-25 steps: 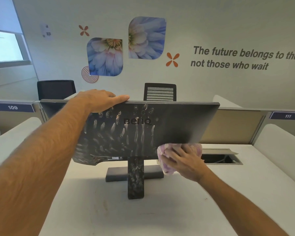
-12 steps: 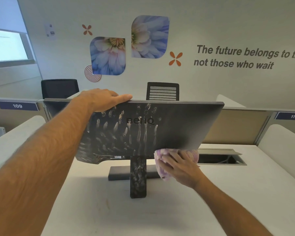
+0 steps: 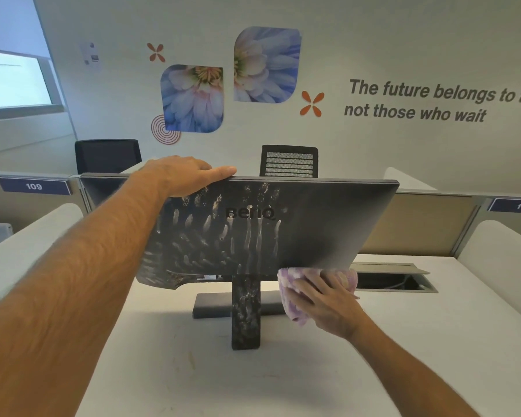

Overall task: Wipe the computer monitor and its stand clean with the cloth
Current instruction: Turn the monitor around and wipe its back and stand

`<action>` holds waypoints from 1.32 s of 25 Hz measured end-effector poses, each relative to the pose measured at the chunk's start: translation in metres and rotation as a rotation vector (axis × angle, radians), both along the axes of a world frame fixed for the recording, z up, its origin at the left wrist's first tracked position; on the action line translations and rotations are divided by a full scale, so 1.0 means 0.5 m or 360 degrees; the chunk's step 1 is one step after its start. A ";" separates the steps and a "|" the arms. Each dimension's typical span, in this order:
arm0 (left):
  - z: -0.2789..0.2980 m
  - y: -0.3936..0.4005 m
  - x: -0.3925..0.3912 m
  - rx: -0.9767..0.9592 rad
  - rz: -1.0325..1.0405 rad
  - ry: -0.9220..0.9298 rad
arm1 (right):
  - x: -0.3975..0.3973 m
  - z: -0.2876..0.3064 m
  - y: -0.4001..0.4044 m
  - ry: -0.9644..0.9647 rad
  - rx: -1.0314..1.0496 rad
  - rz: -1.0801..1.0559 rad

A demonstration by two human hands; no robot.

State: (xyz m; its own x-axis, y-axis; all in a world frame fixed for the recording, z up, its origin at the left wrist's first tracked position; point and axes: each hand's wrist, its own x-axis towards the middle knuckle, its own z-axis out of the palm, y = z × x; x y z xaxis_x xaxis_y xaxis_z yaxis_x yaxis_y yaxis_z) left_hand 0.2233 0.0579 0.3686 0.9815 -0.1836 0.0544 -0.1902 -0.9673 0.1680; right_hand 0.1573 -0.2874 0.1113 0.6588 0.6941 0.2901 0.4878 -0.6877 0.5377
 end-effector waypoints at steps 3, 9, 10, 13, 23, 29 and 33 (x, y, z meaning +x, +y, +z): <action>0.000 -0.002 0.001 -0.0003 0.0002 -0.0003 | -0.001 0.023 -0.006 0.0139 -0.0054 -0.0159; -0.002 -0.001 -0.004 0.0036 0.0013 -0.0076 | -0.024 0.088 0.012 0.0077 0.0249 0.0159; -0.002 -0.001 -0.003 0.0042 0.0016 -0.0085 | -0.030 0.113 0.025 -0.0103 0.0461 0.0320; -0.004 0.003 0.000 0.0019 0.0041 -0.0158 | -0.034 0.210 0.057 -0.0680 0.1023 0.0468; 0.000 0.038 -0.018 0.0081 0.0071 -0.0344 | -0.025 0.158 0.100 -0.0463 0.0355 0.0303; 0.000 0.105 0.008 0.0101 0.0116 -0.0233 | -0.012 0.241 0.115 -0.0749 0.1395 0.0134; -0.008 0.128 0.024 0.0077 0.0107 -0.0179 | -0.020 0.204 0.133 -0.0479 0.0564 0.0333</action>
State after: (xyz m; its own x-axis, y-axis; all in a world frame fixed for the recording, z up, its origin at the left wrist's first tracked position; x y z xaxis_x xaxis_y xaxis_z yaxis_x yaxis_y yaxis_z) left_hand 0.2352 0.1219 0.3647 0.9798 -0.1228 0.1576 -0.1399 -0.9849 0.1023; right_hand 0.1470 -0.2209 0.2132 0.3675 0.6268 0.6871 0.4940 -0.7575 0.4269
